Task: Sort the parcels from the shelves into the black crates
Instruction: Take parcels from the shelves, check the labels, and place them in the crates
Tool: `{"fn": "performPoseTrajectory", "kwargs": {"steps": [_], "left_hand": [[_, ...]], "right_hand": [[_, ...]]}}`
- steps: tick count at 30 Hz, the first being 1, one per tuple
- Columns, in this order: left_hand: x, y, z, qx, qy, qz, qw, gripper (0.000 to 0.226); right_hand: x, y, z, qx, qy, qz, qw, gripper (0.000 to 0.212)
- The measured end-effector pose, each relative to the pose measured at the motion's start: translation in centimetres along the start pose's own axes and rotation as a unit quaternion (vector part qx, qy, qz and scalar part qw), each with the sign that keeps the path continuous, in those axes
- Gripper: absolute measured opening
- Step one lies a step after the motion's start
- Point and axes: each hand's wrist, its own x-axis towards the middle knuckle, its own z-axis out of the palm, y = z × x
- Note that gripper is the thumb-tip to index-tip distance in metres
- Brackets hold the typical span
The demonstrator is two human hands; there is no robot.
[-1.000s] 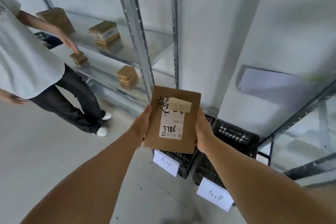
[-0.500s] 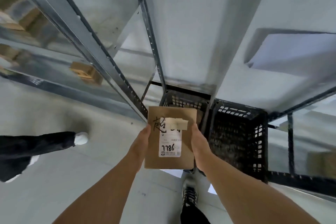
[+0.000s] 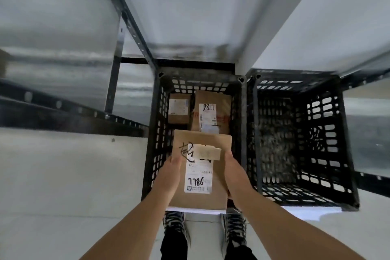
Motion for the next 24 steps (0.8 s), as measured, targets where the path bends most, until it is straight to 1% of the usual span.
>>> {"fn": "performPoseTrajectory", "kwargs": {"steps": [1,3,7,8,9,11,12,13,16,17,21,24], "left_hand": [[1.4,-0.3,0.0,0.023,-0.002,0.002,1.000,0.069],[4.1,-1.2,0.2,0.069,-0.001,-0.004,0.998,0.067],[8.2,-2.4,0.8,0.095,0.003,-0.037,0.995,0.064],[8.8,-2.6,1.1,0.097,-0.001,-0.043,0.994,0.063],[9.2,-2.8,1.3,0.100,-0.005,-0.046,0.994,0.063],[9.9,-3.5,1.9,0.101,-0.011,-0.058,0.993,0.066],[10.4,-4.0,2.1,0.097,-0.012,-0.069,0.993,0.068],[10.8,-4.3,2.4,0.094,-0.015,-0.077,0.992,0.071],[12.0,-5.1,3.2,0.075,-0.024,-0.097,0.992,0.076],[12.4,-5.3,3.5,0.070,-0.028,-0.101,0.992,0.077],[14.2,-6.0,5.0,0.015,-0.039,-0.130,0.991,0.081],[15.3,-6.7,6.3,0.004,-0.035,-0.137,0.990,0.079]], "right_hand": [[1.6,0.4,0.8,-0.020,0.009,0.011,1.000,0.086],[3.7,1.0,2.0,-0.039,0.016,0.024,0.999,0.083],[7.0,1.0,3.5,-0.054,0.029,0.040,0.997,0.081],[7.7,0.9,3.7,-0.059,0.029,0.044,0.997,0.083],[8.5,0.9,3.9,-0.063,0.030,0.050,0.996,0.090],[10.2,1.5,4.1,-0.065,0.035,0.055,0.996,0.111],[10.6,1.8,4.1,-0.065,0.037,0.058,0.996,0.115],[10.8,1.9,4.0,-0.062,0.039,0.062,0.995,0.112],[11.2,1.6,3.6,-0.053,0.046,0.057,0.996,0.080],[11.6,1.8,3.5,-0.056,0.052,0.060,0.995,0.075],[13.3,2.5,3.4,-0.037,0.067,0.070,0.995,0.073],[14.3,3.1,3.5,-0.028,0.083,0.058,0.994,0.069]]}}
